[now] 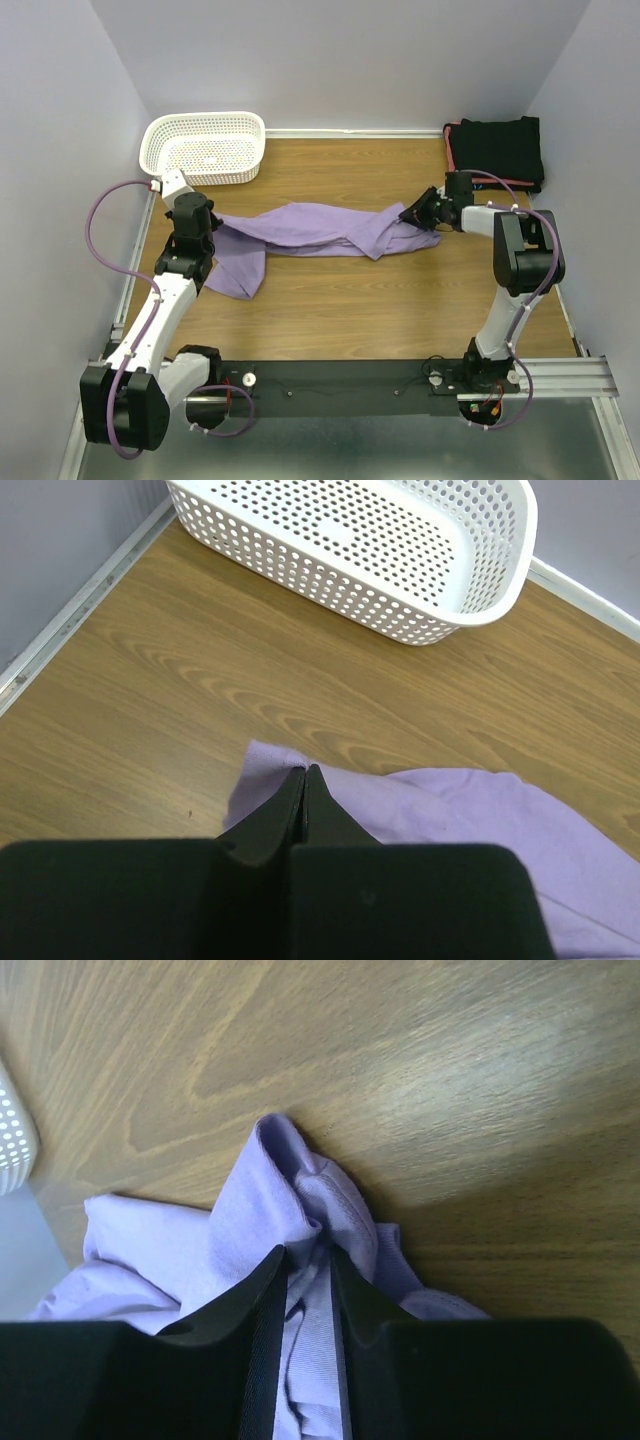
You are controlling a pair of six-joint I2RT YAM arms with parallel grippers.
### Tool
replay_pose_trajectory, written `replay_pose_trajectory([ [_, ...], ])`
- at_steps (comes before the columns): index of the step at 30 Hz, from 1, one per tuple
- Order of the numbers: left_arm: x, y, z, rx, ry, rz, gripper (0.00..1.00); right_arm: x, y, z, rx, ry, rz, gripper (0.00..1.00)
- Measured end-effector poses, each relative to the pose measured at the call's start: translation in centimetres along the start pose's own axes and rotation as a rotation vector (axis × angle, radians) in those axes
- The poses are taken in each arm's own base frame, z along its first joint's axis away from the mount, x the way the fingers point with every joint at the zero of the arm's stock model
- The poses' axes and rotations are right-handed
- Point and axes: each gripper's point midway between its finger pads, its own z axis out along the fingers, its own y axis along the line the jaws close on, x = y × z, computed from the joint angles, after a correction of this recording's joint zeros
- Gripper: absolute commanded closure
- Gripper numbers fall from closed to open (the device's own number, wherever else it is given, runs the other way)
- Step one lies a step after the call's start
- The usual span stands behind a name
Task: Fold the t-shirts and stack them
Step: Flatten the tshirt out
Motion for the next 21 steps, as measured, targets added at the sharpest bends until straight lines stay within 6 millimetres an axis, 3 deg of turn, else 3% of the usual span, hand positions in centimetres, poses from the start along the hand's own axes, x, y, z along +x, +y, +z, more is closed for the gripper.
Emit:
replay_pose_trajectory([
  [3, 0.0, 0.0, 0.0, 0.000, 0.000, 0.000, 1.00, 0.0, 0.2, 0.0, -0.007, -0.002, -0.005, 0.67],
  [6, 0.0, 0.0, 0.0, 0.000, 0.000, 0.000, 1.00, -0.1, 0.5, 0.1, -0.015, -0.005, -0.009, 0.76],
  [10, 0.0, 0.0, 0.0, 0.000, 0.000, 0.000, 1.00, -0.2, 0.9, 0.2, -0.023, -0.007, -0.014, 0.98],
  [16, 0.0, 0.0, 0.0, 0.000, 0.001, 0.000, 1.00, -0.8, 2.0, -0.2, -0.043, -0.022, -0.029, 1.00],
  [21, 0.5, 0.3, -0.1, -0.010, 0.020, 0.010, 1.00, -1.4, 3.5, -3.5, -0.026, -0.055, -0.091, 0.99],
])
